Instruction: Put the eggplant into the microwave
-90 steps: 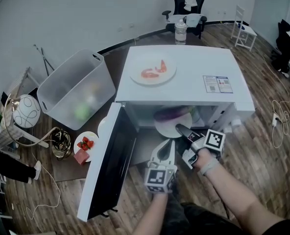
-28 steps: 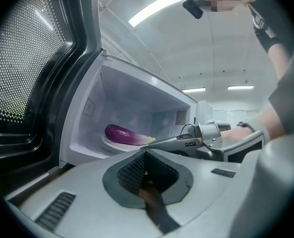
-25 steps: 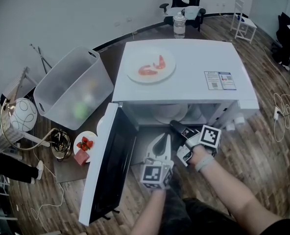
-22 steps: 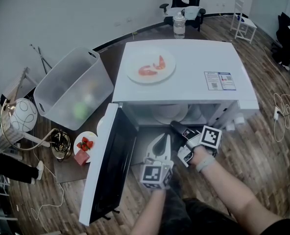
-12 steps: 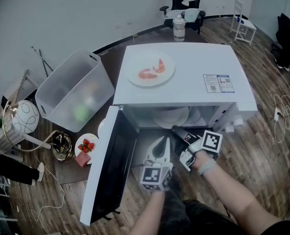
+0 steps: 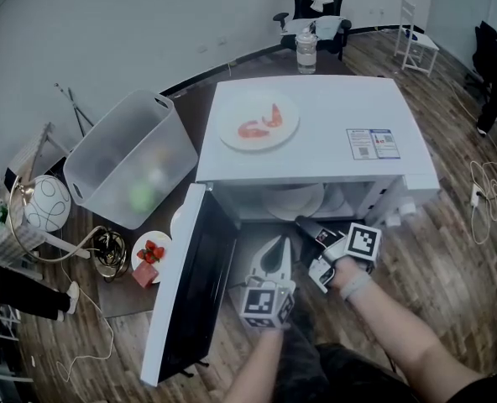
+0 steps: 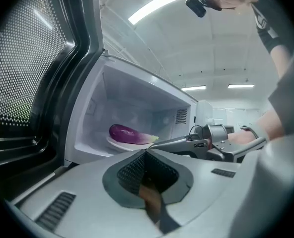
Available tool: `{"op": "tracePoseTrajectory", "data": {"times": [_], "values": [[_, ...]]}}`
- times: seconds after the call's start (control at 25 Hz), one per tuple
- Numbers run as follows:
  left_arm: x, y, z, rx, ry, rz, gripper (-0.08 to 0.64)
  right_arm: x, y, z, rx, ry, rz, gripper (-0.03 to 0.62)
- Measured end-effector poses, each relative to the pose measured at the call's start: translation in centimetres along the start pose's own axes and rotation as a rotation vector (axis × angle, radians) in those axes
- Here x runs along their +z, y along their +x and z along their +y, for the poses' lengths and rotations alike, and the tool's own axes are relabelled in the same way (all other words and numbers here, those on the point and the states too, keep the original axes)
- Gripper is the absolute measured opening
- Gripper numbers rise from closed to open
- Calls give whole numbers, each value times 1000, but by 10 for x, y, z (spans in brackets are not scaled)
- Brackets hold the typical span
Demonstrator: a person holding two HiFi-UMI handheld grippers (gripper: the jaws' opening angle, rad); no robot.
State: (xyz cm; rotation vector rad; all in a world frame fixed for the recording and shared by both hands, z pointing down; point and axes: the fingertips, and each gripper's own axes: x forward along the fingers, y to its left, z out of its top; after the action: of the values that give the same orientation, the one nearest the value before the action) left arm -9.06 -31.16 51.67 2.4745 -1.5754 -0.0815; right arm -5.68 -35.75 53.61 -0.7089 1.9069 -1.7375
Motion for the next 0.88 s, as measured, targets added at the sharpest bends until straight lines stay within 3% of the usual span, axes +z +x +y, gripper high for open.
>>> {"op": "tracePoseTrajectory", "data": {"times": [0.76, 0.88], "values": [[8, -12, -1, 8, 19, -7, 2, -14, -17, 5, 4, -67, 49, 46], [10, -14, -2, 10, 21, -7, 2, -16, -20, 8, 9, -79, 52, 3]]}}
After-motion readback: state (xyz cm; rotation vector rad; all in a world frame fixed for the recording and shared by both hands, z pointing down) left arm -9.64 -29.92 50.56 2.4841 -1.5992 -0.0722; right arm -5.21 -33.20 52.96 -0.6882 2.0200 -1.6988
